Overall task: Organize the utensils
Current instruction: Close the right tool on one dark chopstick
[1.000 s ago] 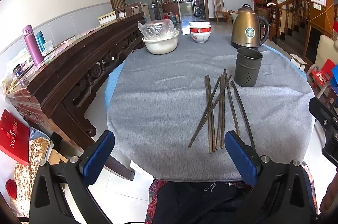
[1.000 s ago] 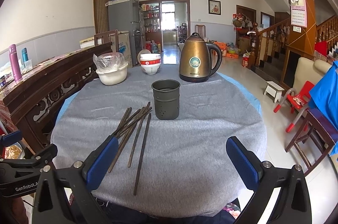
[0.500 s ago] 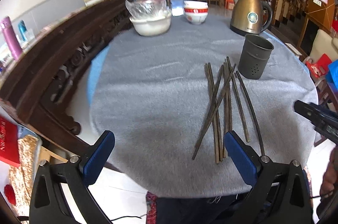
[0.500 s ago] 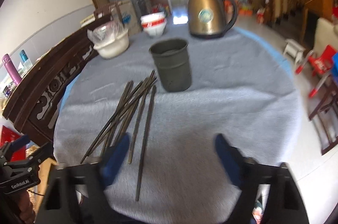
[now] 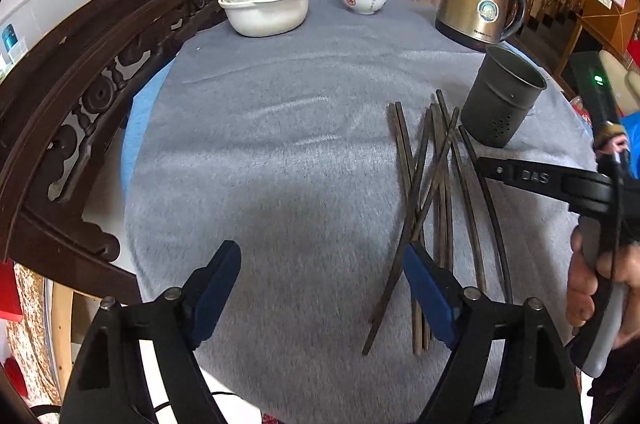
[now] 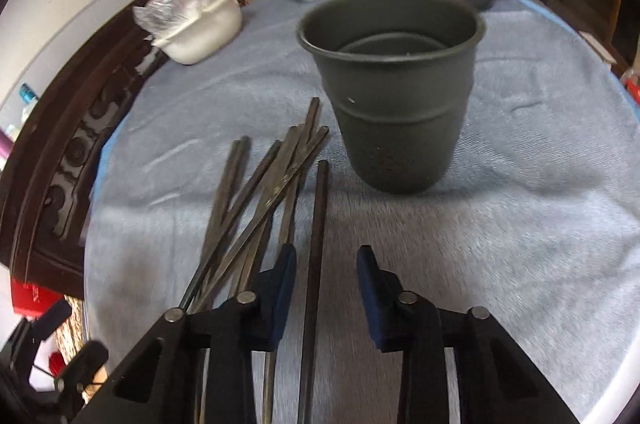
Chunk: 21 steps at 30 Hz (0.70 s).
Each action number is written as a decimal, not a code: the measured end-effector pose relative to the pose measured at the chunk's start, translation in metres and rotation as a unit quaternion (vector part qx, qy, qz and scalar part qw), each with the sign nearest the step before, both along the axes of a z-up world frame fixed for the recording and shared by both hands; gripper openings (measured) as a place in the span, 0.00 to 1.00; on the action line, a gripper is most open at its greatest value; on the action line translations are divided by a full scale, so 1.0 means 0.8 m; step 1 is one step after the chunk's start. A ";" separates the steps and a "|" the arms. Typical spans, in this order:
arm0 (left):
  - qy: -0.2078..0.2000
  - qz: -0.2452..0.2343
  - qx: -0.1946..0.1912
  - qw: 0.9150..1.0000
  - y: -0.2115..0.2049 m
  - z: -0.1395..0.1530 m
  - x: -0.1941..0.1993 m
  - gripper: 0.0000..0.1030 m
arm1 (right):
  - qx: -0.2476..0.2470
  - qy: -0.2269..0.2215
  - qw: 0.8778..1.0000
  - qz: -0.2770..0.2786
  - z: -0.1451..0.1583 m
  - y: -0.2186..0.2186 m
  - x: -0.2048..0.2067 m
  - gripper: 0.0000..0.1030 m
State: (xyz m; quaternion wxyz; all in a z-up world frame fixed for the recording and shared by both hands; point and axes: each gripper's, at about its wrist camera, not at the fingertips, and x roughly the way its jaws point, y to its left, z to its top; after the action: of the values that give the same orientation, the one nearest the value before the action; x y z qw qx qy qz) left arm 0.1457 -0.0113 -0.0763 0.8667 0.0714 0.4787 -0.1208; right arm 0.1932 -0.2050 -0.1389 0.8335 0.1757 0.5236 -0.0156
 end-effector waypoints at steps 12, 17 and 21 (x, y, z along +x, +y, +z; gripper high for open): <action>-0.012 -0.001 0.033 0.999 -0.023 -0.007 0.028 0.81 | 0.001 -0.001 1.000 0.016 -0.009 -0.004 0.009 0.08; -0.009 0.000 0.040 0.999 -0.032 -0.013 0.037 0.81 | 0.027 0.000 1.000 0.014 -0.008 -0.021 -0.005 0.08; -0.006 -0.003 0.051 0.999 -0.039 -0.018 0.043 0.81 | 0.048 0.002 0.999 0.010 -0.009 -0.033 -0.011 0.08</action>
State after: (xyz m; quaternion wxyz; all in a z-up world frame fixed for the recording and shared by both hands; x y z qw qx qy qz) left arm 0.1797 -0.0429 -0.0910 0.8646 0.1172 0.4785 -0.0984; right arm 0.1843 -0.2311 -0.1464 0.8232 0.2098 0.5273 0.0174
